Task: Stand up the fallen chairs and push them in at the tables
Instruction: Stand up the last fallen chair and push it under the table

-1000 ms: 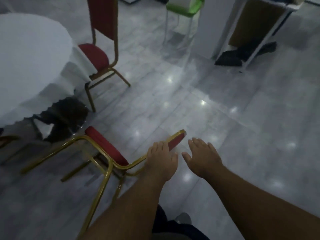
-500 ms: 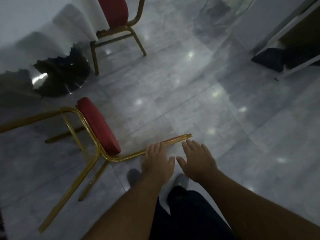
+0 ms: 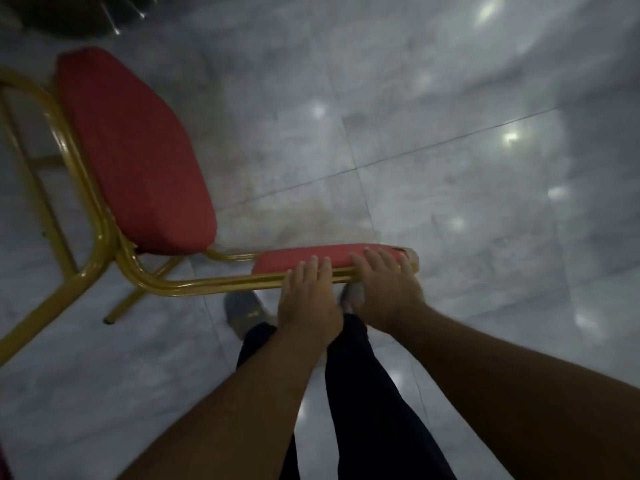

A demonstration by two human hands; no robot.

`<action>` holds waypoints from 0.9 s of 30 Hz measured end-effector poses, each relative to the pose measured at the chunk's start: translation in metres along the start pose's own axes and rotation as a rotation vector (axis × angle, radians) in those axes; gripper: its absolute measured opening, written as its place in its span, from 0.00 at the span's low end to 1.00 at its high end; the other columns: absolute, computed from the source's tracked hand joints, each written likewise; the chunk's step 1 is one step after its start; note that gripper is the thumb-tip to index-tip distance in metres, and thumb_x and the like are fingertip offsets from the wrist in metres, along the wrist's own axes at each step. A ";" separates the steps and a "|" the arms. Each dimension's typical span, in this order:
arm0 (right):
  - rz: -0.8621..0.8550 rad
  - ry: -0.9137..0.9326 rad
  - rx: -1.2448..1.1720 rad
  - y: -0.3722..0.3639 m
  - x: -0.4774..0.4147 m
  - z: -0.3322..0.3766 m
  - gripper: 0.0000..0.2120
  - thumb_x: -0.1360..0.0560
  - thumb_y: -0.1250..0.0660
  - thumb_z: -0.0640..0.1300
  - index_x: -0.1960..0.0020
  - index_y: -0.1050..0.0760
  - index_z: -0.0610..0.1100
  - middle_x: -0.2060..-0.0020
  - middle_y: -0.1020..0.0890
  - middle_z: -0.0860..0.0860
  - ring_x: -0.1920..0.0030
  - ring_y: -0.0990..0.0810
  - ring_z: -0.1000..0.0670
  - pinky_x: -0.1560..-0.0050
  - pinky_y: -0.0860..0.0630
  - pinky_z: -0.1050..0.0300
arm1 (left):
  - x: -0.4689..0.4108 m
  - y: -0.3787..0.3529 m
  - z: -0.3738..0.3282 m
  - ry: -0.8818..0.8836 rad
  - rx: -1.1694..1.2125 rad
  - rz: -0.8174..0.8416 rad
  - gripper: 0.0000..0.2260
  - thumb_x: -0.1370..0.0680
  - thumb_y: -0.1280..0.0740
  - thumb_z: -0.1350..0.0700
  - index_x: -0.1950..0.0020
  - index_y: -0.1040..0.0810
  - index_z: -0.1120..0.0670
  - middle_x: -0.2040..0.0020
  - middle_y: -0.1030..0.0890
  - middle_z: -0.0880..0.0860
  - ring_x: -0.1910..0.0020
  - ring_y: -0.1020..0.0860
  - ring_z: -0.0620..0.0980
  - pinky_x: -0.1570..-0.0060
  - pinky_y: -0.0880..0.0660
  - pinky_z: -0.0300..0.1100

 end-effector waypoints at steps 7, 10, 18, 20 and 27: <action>-0.192 0.140 -0.056 -0.032 -0.047 -0.039 0.20 0.29 0.26 0.51 0.41 0.26 0.46 0.47 0.20 0.44 0.47 0.22 0.40 0.46 0.25 0.43 | -0.062 -0.036 0.000 0.052 -0.128 -0.331 0.15 0.25 0.29 0.44 0.45 0.25 0.51 0.47 0.22 0.53 0.47 0.25 0.56 0.45 0.31 0.51; -0.275 0.162 -0.125 -0.024 -0.045 -0.038 0.17 0.34 0.24 0.43 0.49 0.26 0.43 0.53 0.20 0.44 0.53 0.23 0.39 0.53 0.26 0.44 | -0.069 -0.038 -0.010 0.011 -0.216 -0.409 0.12 0.27 0.26 0.47 0.50 0.25 0.50 0.52 0.22 0.52 0.54 0.24 0.54 0.54 0.30 0.48; -0.305 0.279 -0.031 0.016 -0.013 -0.008 0.18 0.34 0.21 0.43 0.47 0.23 0.45 0.52 0.18 0.47 0.52 0.21 0.43 0.53 0.24 0.47 | -0.030 -0.008 -0.025 -0.158 -0.282 -0.501 0.11 0.27 0.24 0.51 0.54 0.25 0.51 0.56 0.22 0.51 0.58 0.25 0.53 0.60 0.35 0.47; -0.363 0.272 -0.045 0.041 0.007 -0.001 0.18 0.34 0.21 0.43 0.48 0.22 0.45 0.54 0.18 0.47 0.55 0.22 0.44 0.57 0.27 0.50 | -0.010 0.016 -0.026 -0.205 -0.256 -0.542 0.11 0.28 0.23 0.52 0.54 0.24 0.52 0.57 0.22 0.51 0.58 0.25 0.53 0.60 0.36 0.47; -0.485 0.321 -0.361 0.132 0.131 0.017 0.16 0.26 0.29 0.56 0.42 0.21 0.49 0.51 0.20 0.54 0.51 0.26 0.51 0.50 0.28 0.53 | 0.120 0.117 0.000 -0.370 -0.068 -0.665 0.10 0.25 0.31 0.46 0.50 0.19 0.52 0.57 0.21 0.50 0.57 0.23 0.54 0.60 0.29 0.47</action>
Point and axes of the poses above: each hand's wrist, its own x-axis away from the middle knuckle, its own y-axis out of the back of the hand, z = x × y, the point moved 8 cm from there along -x, towards the middle knuckle
